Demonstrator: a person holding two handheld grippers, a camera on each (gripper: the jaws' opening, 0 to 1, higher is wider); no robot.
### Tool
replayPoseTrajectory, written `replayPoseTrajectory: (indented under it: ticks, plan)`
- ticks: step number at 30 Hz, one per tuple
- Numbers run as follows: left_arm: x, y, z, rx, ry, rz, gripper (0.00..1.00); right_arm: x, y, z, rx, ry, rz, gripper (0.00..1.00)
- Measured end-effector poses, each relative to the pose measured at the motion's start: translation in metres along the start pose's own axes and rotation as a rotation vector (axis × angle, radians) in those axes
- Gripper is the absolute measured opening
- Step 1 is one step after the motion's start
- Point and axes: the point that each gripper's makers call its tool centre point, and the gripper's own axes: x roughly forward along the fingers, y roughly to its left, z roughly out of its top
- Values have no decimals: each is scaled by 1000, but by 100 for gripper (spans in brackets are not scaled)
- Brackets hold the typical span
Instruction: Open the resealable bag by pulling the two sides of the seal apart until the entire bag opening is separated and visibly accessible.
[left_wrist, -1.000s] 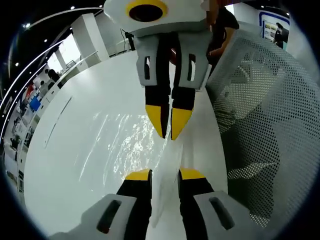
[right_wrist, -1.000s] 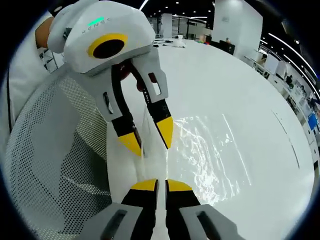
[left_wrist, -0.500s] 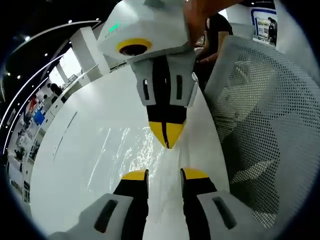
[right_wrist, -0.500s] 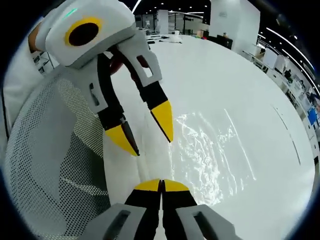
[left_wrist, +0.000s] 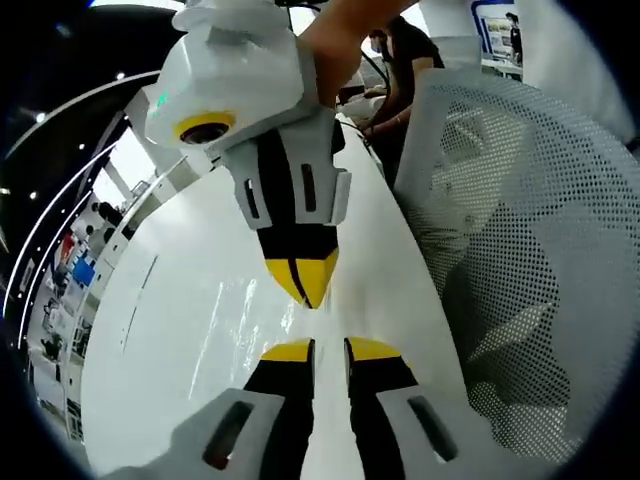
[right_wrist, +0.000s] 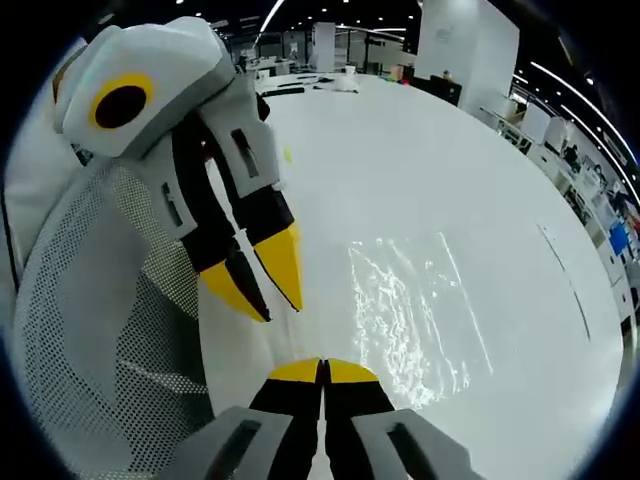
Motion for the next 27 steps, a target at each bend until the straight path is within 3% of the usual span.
replayPoseTrajectory:
  ticks: [6, 12, 27]
  plan:
    - [5, 4, -3, 9, 35, 1, 10, -10, -3, 13, -6, -54, -18, 0]
    - [5, 10, -3, 14, 46, 20, 9, -26, -19, 29, 11, -131, -86, 0]
    - [5, 17, 0, 55, 50, 19, 3, -46, -46, 46, 5, -180, -236, 0]
